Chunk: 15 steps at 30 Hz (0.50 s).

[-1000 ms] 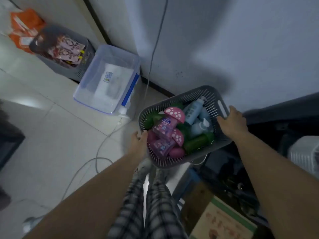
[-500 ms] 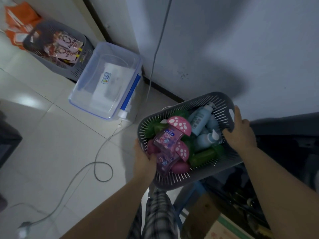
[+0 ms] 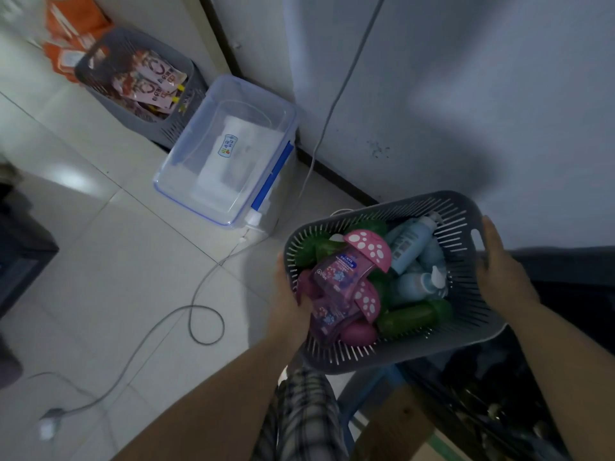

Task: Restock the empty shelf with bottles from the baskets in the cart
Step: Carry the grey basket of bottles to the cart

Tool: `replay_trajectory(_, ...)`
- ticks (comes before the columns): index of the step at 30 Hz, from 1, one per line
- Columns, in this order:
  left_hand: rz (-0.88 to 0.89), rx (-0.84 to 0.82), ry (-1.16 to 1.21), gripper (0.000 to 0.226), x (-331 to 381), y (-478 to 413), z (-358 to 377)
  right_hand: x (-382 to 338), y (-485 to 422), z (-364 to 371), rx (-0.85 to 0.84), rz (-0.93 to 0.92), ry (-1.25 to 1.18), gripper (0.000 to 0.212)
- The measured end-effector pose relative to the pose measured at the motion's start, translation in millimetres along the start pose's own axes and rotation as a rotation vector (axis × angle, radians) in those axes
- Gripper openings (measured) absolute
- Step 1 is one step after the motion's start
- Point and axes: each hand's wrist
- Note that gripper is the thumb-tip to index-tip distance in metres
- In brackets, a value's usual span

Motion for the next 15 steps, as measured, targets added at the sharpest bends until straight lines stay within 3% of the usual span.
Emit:
replay_trajectory(8, 0.028, -0.063, -0.203, 0.074, 28.1, -1.6, -64.4, -25.1, 64.1, -16.5, -0.060, 0.012, -0.126, 0.083)
replay_trajectory(15, 0.026, 0.080, -0.119, 0.080, -1.0, 43.1, -129.3, -86.0, 104.2, -26.5, -0.137, -0.120, -0.151, 0.078)
Point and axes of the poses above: each hand's wrist, its own y-axis away from the middle knuckle, its own z-axis out of the palm, x = y × z, and after that the axes turned 6 degrees about x, right-handed
